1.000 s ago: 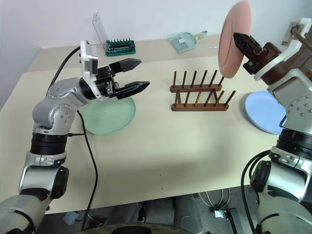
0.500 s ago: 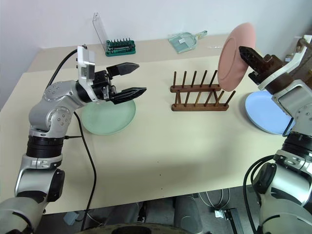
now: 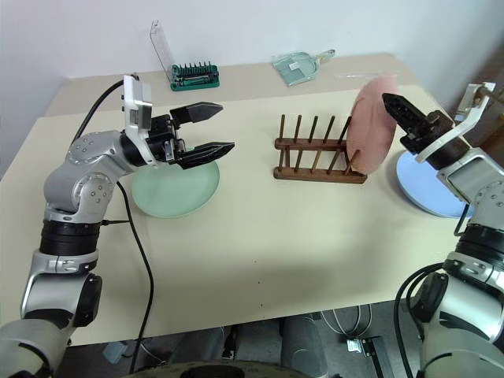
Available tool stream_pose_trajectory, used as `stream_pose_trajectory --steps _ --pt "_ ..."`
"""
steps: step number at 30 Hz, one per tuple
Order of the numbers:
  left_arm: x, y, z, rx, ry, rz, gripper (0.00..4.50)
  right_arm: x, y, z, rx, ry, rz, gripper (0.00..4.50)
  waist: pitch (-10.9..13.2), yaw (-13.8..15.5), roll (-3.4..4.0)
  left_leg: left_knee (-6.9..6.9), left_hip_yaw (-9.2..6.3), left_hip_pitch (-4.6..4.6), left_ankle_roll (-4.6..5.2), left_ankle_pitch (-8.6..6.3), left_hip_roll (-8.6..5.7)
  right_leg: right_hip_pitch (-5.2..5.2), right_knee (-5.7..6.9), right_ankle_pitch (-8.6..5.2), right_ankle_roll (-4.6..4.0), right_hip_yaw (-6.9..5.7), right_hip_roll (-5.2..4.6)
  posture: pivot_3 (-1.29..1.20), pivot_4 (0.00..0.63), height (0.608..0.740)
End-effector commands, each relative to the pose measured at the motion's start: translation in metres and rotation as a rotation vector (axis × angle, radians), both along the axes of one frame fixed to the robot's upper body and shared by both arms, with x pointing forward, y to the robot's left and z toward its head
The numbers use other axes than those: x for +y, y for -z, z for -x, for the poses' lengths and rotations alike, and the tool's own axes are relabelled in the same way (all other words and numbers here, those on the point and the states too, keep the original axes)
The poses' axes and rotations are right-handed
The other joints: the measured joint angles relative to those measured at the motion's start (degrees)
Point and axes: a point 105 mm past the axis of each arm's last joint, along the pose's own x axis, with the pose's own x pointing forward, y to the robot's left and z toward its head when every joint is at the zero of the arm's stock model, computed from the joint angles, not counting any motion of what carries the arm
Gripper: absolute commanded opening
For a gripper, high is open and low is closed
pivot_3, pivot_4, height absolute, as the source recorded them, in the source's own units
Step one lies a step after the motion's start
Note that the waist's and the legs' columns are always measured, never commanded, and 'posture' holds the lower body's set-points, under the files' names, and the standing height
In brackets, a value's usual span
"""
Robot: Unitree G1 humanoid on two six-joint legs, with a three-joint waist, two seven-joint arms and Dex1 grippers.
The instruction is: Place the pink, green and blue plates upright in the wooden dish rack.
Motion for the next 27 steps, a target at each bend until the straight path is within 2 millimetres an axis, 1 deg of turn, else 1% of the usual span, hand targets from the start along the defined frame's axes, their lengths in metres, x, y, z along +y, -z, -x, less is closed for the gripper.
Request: stream_pose_trajectory --steps 1,2,4,8,10,12,15,17,18,19,20,21,22,23,25,26,27 --pt "0.003 -0.009 0.004 -0.044 -0.002 -0.004 4.50 -0.007 -0.011 0.004 -0.057 0.040 0.044 4.04 0.0 0.0 0.00 0.00 0.00 0.00 -0.01 0.00 0.00 0.00 0.00 0.00 0.00 0.00 0.00 0.00 0.150 0.740" --pt "0.003 -0.009 0.003 -0.043 -0.004 -0.005 4.50 -0.007 -0.012 0.004 -0.064 0.048 0.060 4.46 0.0 0.0 0.00 0.00 0.00 0.00 0.00 0.00 0.00 0.00 0.00 0.00 0.00 0.00 0.00 0.00 0.150 0.740" --pt "0.003 -0.009 0.003 -0.043 -0.004 -0.005 4.50 -0.005 -0.018 0.004 -0.092 0.056 0.089 4.46 0.0 0.0 0.00 0.00 0.00 0.00 0.00 0.00 0.00 0.00 0.00 0.00 0.00 0.00 0.00 0.00 0.150 0.740" --pt "0.003 -0.007 0.003 -0.037 -0.005 -0.007 4.50 -0.018 -0.040 0.003 -0.208 0.175 0.165 4.46 0.0 0.0 0.01 0.00 0.00 0.00 -0.05 0.03 0.00 0.00 -0.01 0.00 0.00 0.00 0.00 0.00 0.150 0.740" --pt "0.002 -0.007 0.003 -0.043 -0.006 -0.009 4.50 -0.024 -0.050 0.004 -0.261 0.220 0.171 4.46 0.0 0.0 0.01 0.00 0.01 0.00 -0.05 0.03 0.00 0.00 0.00 0.00 0.01 0.00 0.00 0.00 0.150 0.740" --pt "0.002 -0.006 0.004 -0.046 -0.005 -0.010 4.50 -0.031 -0.063 0.007 -0.351 0.308 0.245 4.46 0.0 0.0 0.01 0.00 0.01 0.00 -0.07 0.04 0.00 0.00 0.00 0.00 0.01 -0.01 0.00 0.00 0.150 0.740" --pt "0.004 -0.004 0.001 -0.038 -0.027 -0.015 4.50 -0.036 -0.079 0.016 -0.464 0.377 0.280 4.46 0.0 0.0 0.00 0.00 0.01 0.00 -0.10 0.06 0.00 0.00 -0.01 0.00 0.01 -0.02 0.00 0.00 0.150 0.740" --pt "0.006 -0.001 -0.005 -0.025 -0.064 -0.031 4.50 -0.037 -0.089 0.022 -0.541 0.418 0.315 4.46 0.0 0.0 0.01 0.00 0.01 0.00 -0.13 0.07 0.00 0.00 -0.01 0.00 0.01 -0.01 0.00 0.00 0.150 0.740" --pt "0.010 0.005 -0.012 0.020 -0.101 -0.063 4.50 -0.032 -0.094 0.027 -0.578 0.397 0.325 4.46 0.0 0.0 0.02 0.00 0.02 0.00 -0.14 0.08 0.00 0.00 0.00 0.00 0.01 -0.01 0.01 0.00 0.150 0.740" --pt "0.017 0.013 -0.024 0.073 -0.165 -0.116 4.50 -0.017 -0.097 0.035 -0.636 0.338 0.384 4.46 0.0 0.0 0.02 0.00 0.01 0.01 -0.14 0.08 0.00 0.00 0.01 0.00 0.01 -0.01 0.01 0.00 0.150 0.740" --pt "0.023 0.019 -0.031 0.110 -0.210 -0.153 4.50 -0.005 -0.099 0.041 -0.674 0.291 0.425 4.46 0.0 0.0 0.06 -0.01 0.01 0.01 -0.13 0.07 0.00 0.00 0.01 0.00 0.01 -0.01 0.01 0.00 0.150 0.740" --pt "0.033 0.025 -0.042 0.168 -0.268 -0.182 4.50 0.017 -0.097 0.051 -0.699 0.162 0.453 4.46 0.0 -0.1 0.10 -0.01 0.00 0.02 -0.08 0.05 0.01 0.00 0.03 0.00 0.01 -0.01 0.04 0.00 0.150 0.740" --pt "0.039 0.027 -0.048 0.203 -0.302 -0.195 4.50 0.032 -0.094 0.058 -0.708 0.073 0.467 4.46 0.0 -0.2 0.11 -0.01 0.00 0.03 -0.03 0.02 0.02 0.00 0.04 -0.01 0.01 -0.01 0.05 0.00 0.150 0.740" --pt "0.047 0.026 -0.054 0.210 -0.340 -0.192 4.50 0.045 -0.087 0.064 -0.690 -0.017 0.485 4.46 0.0 -0.4 0.11 -0.02 -0.02 0.02 -0.01 0.00 0.03 0.00 0.05 -0.01 0.01 -0.03 0.06 0.00 0.150 0.740" --pt "0.076 0.029 -0.074 0.240 -0.509 -0.242 4.50 0.073 -0.076 0.077 -0.662 -0.196 0.518 4.46 0.0 -0.3 0.10 0.00 -0.03 0.02 0.00 0.00 0.04 0.00 0.04 -0.01 0.01 -0.03 0.06 0.00 0.150 0.740" --pt "0.087 0.030 -0.081 0.243 -0.570 -0.271 4.50 0.081 -0.071 0.082 -0.643 -0.261 0.526 4.46 0.0 -0.3 0.08 0.02 -0.03 0.01 0.00 0.00 0.04 0.00 0.04 -0.01 0.01 -0.04 0.05 0.00 0.150 0.740" --pt "0.103 0.040 -0.088 0.335 -0.654 -0.306 4.50 0.088 -0.067 0.086 -0.649 -0.300 0.548 4.46 0.0 -0.3 0.08 0.03 -0.04 0.00 0.00 0.00 0.04 0.00 0.03 -0.01 0.01 -0.04 0.05 0.00 0.150 0.740"
